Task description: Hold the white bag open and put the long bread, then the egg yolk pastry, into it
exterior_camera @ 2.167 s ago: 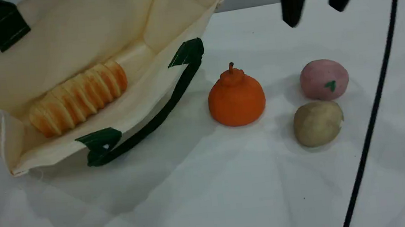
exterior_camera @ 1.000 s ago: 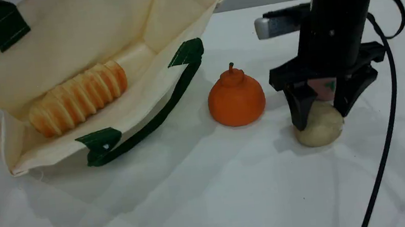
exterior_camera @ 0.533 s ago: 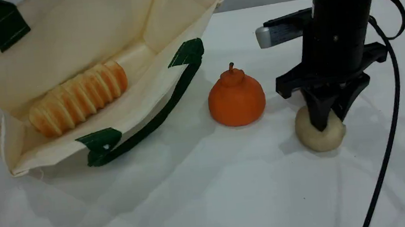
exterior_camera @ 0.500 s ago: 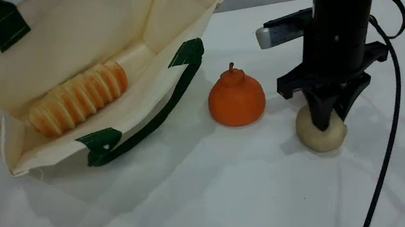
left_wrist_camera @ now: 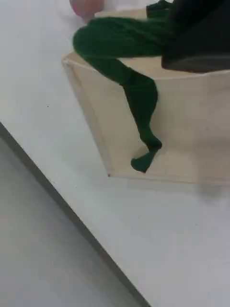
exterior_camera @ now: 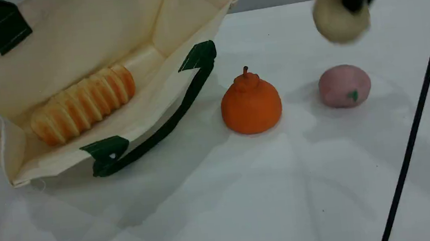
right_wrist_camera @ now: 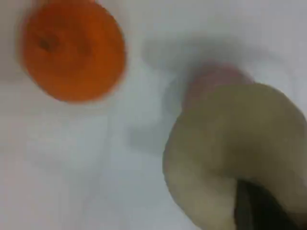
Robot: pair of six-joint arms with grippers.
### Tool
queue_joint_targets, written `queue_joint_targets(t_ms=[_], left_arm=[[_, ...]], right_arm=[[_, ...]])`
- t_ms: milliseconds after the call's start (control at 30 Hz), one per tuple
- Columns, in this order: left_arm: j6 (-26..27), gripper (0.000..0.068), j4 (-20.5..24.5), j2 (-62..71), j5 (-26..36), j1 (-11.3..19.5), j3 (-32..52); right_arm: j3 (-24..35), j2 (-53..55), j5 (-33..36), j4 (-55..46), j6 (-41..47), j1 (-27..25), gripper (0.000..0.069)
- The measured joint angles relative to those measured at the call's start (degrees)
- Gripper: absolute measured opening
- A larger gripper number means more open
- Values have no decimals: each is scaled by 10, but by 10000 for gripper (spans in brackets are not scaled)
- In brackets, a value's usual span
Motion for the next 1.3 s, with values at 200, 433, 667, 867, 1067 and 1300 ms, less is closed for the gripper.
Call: queue_joint_targets(t_ms=[200, 433, 667, 867, 1067, 1300], left_arm=[[-1, 92, 0, 0, 0, 0, 0], [-2, 92, 1, 0, 0, 0, 0], [-17, 92, 0, 0, -1, 0, 0], [-17, 92, 0, 0, -1, 0, 0], [-16, 92, -1, 0, -1, 0, 0], [-16, 92, -2, 0, -1, 0, 0]], right_arm=[[67, -101, -94, 125, -77, 25, 51], [139, -106, -221, 239, -161, 107, 51], [139, -93, -360, 275, -235, 185, 51], [139, -38, -441, 276, -242, 202, 54], [139, 33, -522, 276, -241, 206, 54], [80, 93, -530, 277, -237, 223, 55]])
